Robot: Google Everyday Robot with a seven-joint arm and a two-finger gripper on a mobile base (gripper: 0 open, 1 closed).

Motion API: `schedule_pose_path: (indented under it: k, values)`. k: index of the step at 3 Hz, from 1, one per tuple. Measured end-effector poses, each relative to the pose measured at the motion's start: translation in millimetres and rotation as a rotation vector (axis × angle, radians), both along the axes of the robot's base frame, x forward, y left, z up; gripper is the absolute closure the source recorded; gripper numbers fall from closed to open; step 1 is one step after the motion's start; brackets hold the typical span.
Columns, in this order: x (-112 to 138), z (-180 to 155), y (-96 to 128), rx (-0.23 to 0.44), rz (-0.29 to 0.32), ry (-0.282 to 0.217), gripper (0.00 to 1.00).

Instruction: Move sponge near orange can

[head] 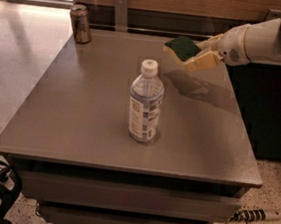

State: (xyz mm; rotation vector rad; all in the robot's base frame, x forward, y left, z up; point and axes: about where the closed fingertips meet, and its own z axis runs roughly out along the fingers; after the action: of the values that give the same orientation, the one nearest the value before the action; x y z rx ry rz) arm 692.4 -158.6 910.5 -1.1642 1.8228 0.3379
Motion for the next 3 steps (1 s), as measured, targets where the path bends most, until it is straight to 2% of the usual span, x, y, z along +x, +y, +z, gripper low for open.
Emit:
schedule_pose_path:
  k: [1, 2, 3]
  values:
    - [18.4, 43.5, 28.3, -0.041, 0.056, -0.066, 1.00]
    - [35.0, 63.5, 65.4, -0.120, 0.038, -0.104, 1.00]
    - [54.4, 63.2, 124.9, -0.184, -0.009, -0.137, 1.00]
